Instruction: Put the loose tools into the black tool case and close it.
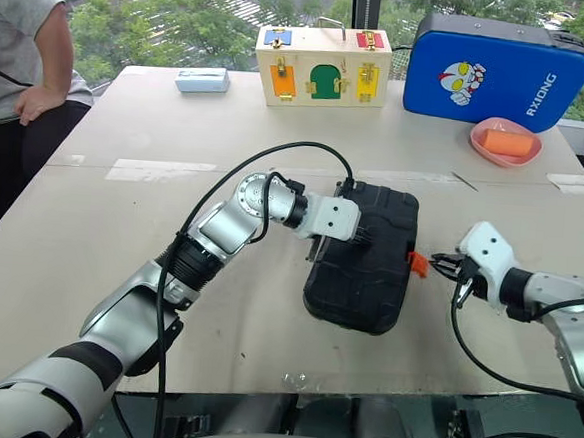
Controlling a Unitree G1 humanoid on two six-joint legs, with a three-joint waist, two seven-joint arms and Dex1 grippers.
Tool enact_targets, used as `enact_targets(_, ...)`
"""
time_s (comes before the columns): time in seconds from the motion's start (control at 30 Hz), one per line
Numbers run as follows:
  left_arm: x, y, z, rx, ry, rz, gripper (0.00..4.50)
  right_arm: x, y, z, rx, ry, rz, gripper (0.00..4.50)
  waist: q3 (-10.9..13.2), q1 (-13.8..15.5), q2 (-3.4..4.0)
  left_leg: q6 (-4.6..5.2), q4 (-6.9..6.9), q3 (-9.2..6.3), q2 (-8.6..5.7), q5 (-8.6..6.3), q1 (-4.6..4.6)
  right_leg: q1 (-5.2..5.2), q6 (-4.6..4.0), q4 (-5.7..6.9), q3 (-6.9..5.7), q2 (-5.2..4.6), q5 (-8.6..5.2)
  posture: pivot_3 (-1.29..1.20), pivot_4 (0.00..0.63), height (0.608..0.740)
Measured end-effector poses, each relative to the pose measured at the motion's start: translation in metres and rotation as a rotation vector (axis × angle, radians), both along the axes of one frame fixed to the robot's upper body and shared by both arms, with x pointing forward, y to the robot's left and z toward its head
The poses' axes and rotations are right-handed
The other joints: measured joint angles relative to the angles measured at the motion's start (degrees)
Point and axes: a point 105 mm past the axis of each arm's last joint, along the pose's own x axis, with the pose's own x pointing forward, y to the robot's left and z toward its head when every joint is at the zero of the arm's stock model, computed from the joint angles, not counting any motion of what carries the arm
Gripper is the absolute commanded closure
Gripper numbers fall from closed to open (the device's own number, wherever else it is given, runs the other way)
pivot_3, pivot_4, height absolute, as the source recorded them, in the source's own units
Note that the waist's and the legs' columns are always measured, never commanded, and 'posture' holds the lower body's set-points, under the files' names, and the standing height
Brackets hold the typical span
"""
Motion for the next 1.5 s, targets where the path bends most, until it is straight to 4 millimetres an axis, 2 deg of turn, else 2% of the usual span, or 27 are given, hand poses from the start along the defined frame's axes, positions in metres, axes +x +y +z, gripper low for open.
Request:
enact_targets(0.2, 0.0, 0.0, 0.0, 0.0, 0.002, 0.002, 4.47, 0.002, 0.012, -0.019, 0.001, 0.027, 0.01, 4.5, 0.0, 0.0, 0.01, 0.0, -0.01, 0.0, 0.0, 0.0, 0.01, -0.01, 0.0, 0.0, 0.0, 0.01, 0.0, 0.0, 0.15, 0.735)
enact_targets(0.63, 0.0, 0.001, 0.0, -0.002, 0.004, 0.003, 4.47, 0.006, 0.006, -0.029, -0.046, 0.032, -0.012, 4.5, 0.0, 0.0, 0.01, 0.0, -0.01, -0.01, 0.0, 0.0, 0.0, -0.01, 0.0, -0.01, 0.0, 0.02, 0.0, 0.0, 0.15, 0.735)
enact_targets(0.77, 0.001, 0.003, 0.0, 0.003, 0.002, 0.007, 4.47, 0.008, 0.011, -0.031, -0.008, 0.03, -0.017, 4.5, -0.1, -0.1, -0.07, 0.0, -0.03, -0.01, 0.02, 0.0, 0.04, 0.0, 0.0, 0.0, 0.03, 0.01, 0.0, 0.0, 0.15, 0.735)
enact_targets(0.87, 0.0, 0.003, 0.0, 0.015, -0.009, -0.004, 4.47, 0.009, 0.02, -0.031, 0.09, 0.062, -0.031, 4.5, -0.1, -0.2, -0.1, 0.0, -0.04, -0.01, 0.02, 0.0, 0.04, -0.01, 0.0, 0.0, 0.05, 0.01, 0.0, 0.0, 0.15, 0.735)
enact_targets(1.0, 0.001, 0.005, 0.001, 0.02, -0.012, -0.005, 4.47, 0.008, 0.02, -0.029, 0.197, 0.119, -0.064, 4.5, -0.1, -0.4, -0.09, 0.0, -0.11, 0.0, 0.04, 0.0, 0.05, -0.05, -0.01, 0.0, 0.13, 0.0, 0.0, 0.0, 0.15, 0.735)
enact_targets(1.17, 0.001, 0.007, 0.001, 0.027, -0.011, -0.005, 4.47, 0.01, 0.017, -0.018, 0.226, 0.114, -0.049, 4.5, -0.1, -1.0, -0.08, 0.0, -0.14, 0.01, 0.04, 0.0, 0.07, -0.06, -0.01, 0.0, 0.18, 0.0, 0.0, 0.0, 0.15, 0.735)
enact_targets(1.5, 0.001, 0.007, 0.001, 0.027, -0.008, -0.001, 4.47, 0.008, 0.019, -0.016, 0.26, 0.13, -0.029, 4.5, -0.1, -1.5, -0.07, 0.0, -0.19, 0.01, 0.04, 0.0, 0.11, -0.06, -0.01, 0.0, 0.21, 0.0, 0.0, 0.0, 0.15, 0.735)
